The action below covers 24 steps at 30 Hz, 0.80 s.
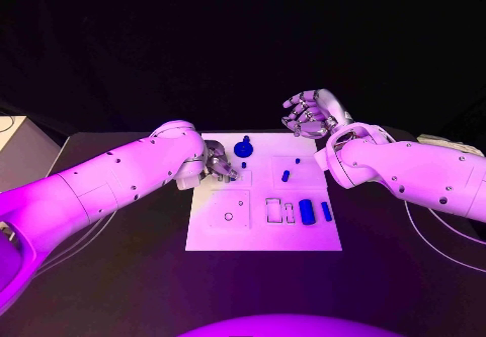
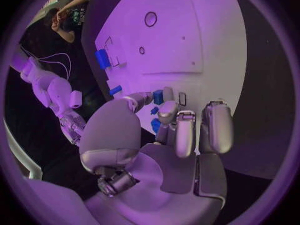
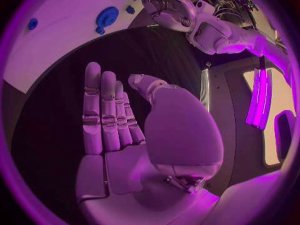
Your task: Assemble the parts on the task board
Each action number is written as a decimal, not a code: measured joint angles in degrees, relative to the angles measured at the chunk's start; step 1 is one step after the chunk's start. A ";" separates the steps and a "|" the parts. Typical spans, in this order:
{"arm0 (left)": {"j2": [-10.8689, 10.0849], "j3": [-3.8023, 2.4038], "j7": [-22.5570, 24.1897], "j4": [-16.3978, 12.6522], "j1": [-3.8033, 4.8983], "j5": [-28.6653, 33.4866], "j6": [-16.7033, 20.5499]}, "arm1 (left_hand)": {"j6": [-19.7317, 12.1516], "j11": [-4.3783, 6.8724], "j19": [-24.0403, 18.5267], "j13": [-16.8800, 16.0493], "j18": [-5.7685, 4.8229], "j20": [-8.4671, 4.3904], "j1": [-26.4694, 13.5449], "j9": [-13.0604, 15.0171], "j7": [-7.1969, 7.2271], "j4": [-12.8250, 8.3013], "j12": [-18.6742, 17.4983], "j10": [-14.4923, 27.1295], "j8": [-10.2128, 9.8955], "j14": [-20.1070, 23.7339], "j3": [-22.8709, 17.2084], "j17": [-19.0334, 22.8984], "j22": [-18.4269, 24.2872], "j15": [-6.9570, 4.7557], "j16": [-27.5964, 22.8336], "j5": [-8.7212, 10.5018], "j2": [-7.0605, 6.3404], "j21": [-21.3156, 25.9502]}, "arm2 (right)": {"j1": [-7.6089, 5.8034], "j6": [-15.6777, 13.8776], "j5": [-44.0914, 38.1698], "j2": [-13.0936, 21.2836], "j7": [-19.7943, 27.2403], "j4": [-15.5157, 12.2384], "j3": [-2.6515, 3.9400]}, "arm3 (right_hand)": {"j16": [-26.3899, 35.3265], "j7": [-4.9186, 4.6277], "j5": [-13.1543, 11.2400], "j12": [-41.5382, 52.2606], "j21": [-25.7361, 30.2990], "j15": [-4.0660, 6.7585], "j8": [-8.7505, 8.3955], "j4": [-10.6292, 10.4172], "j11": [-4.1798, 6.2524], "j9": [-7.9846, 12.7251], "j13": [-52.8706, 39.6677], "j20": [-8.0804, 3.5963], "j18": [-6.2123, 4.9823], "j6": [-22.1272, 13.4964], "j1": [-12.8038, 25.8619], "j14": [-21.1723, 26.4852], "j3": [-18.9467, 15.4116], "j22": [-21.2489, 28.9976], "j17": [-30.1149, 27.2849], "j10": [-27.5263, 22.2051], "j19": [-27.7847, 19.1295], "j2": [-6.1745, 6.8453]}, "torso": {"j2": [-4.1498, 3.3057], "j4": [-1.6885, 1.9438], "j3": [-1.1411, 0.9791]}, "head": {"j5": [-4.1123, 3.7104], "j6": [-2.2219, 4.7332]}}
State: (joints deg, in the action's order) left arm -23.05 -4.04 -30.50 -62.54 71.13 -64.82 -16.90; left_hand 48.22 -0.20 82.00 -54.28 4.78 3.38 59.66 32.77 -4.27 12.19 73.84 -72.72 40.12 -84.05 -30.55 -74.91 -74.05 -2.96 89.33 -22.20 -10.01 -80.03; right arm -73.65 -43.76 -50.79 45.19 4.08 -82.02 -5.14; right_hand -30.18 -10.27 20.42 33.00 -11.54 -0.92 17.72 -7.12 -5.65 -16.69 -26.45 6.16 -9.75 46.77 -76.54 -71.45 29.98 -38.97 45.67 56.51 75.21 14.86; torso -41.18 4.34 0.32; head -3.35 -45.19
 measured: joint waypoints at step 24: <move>-3.60 -1.55 -0.04 -3.28 -0.17 2.42 0.02 | 0.84 -0.01 0.00 -0.24 0.00 0.00 -0.46 0.93 -0.03 4.56 -0.25 0.01 -1.66 0.00 9.60 0.00 0.06 0.00 0.00 13.57 -0.89 0.00 | 0.00 -0.01 0.00 0.05 0.05 0.02 0.00 | 0.07 0.00 0.03 -0.04 0.00 0.00 0.00 0.00 0.00 0.07 0.06 0.00 0.00 0.00 0.00 0.00 0.00 0.08 0.04 0.00 0.00 0.00 | 0.02 0.03 0.02 | 0.03 0.26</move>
State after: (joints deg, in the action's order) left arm -26.64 -5.60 -30.54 -65.82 70.96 -62.40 -16.88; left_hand 49.06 -0.21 82.00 -54.52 4.79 3.38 59.19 33.70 -4.29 16.75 73.59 -72.71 38.46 -84.05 -20.95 -74.91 -73.99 -2.96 89.33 -8.63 -10.90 -80.03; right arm -73.64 -43.76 -50.79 45.23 4.13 -82.00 -5.14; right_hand -30.11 -10.27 20.44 32.97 -11.54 -0.92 17.72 -7.12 -5.65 -16.62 -26.39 6.16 -9.74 46.77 -76.54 -71.45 29.98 -38.89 45.71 56.51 75.21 14.86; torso -41.15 4.37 0.34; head -3.32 -44.93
